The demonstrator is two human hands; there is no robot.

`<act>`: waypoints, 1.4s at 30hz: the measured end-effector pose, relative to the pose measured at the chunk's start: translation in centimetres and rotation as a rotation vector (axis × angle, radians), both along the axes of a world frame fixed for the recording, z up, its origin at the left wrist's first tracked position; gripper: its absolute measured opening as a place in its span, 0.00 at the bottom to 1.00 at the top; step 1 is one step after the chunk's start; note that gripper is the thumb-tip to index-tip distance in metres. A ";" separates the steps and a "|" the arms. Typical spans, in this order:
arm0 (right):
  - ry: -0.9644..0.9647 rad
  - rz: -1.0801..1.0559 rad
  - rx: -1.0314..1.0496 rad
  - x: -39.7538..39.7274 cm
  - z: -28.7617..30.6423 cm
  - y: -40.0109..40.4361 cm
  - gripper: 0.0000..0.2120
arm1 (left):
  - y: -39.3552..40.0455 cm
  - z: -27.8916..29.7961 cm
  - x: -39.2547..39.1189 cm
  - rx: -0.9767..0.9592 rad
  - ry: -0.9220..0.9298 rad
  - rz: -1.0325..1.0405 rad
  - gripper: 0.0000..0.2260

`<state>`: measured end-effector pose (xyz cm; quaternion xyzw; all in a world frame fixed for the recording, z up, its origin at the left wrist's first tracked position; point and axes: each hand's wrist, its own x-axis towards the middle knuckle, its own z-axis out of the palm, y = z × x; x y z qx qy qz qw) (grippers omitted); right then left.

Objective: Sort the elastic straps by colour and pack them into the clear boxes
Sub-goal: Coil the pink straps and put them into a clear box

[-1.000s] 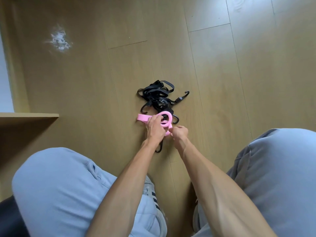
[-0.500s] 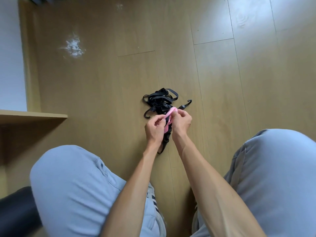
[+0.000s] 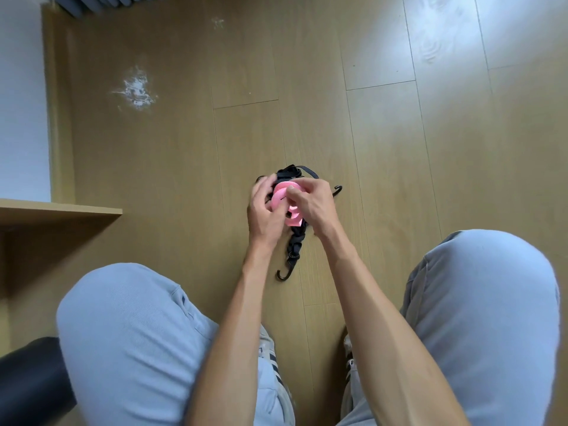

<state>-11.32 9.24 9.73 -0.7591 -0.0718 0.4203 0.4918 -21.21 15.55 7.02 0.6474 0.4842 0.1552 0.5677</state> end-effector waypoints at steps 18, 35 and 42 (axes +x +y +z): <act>0.014 0.158 0.125 -0.5 4.4 1.9 0.11 | 7.0 8.0 1.7 -0.240 -0.135 0.224 0.04; -0.340 0.316 0.071 -4.3 45.6 4.0 0.24 | 9.2 48.8 -5.0 -0.518 -0.278 0.557 0.05; -0.382 0.417 0.058 -7.5 67.6 6.6 0.20 | 10.7 68.9 -11.1 -0.399 -0.210 0.550 0.09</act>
